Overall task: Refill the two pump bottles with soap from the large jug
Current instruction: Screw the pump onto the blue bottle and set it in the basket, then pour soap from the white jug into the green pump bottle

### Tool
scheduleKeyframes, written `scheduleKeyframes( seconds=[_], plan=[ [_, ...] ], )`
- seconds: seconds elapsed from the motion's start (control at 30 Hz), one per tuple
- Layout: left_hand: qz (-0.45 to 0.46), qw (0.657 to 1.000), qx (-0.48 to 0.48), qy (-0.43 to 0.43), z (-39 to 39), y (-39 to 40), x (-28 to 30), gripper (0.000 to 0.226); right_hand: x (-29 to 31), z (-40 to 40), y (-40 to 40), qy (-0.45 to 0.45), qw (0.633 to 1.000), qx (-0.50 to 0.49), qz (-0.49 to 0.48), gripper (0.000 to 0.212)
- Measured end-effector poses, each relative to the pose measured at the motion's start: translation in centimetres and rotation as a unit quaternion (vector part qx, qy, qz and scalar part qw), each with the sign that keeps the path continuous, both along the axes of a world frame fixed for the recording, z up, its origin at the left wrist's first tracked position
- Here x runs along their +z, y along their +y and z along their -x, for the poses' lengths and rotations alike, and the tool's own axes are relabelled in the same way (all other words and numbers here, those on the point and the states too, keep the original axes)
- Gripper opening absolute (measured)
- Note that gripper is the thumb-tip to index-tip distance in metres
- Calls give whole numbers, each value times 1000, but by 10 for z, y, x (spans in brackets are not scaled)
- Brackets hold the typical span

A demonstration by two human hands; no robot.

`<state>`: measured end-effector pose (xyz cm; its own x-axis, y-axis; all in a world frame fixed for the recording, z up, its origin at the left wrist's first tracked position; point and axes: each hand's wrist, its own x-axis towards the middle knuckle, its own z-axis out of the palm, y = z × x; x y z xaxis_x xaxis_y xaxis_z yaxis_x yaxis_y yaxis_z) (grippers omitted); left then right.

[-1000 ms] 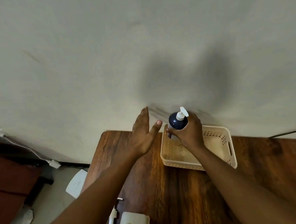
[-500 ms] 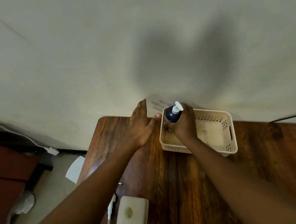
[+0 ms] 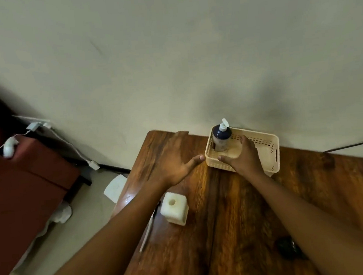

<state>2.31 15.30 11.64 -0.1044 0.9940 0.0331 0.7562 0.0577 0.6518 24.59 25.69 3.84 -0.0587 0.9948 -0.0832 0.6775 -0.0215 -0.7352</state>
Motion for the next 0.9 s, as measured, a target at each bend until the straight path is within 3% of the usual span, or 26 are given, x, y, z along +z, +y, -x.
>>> scheduleKeyframes(
  seconds=[0.2,0.47,0.63,0.8,0.9],
  plan=[
    [36,996,40,-72,7,-80,-19,91,9,-16,-46,-15,999,19,21,115],
    [76,973,122,-179,7,-141,-72,115,8,-21,-81,-30,998,43,30,113],
    [83,958,125,-242,0,-153,-104,139,5,-20,-92,-42,997,54,42,111],
    [43,941,159,-296,-8,-151,-135,122,-1,-20,-103,-33,996,69,50,114],
    [36,929,206,-304,-13,-141,-147,100,-2,-23,-107,-22,996,68,57,115]
  ],
)
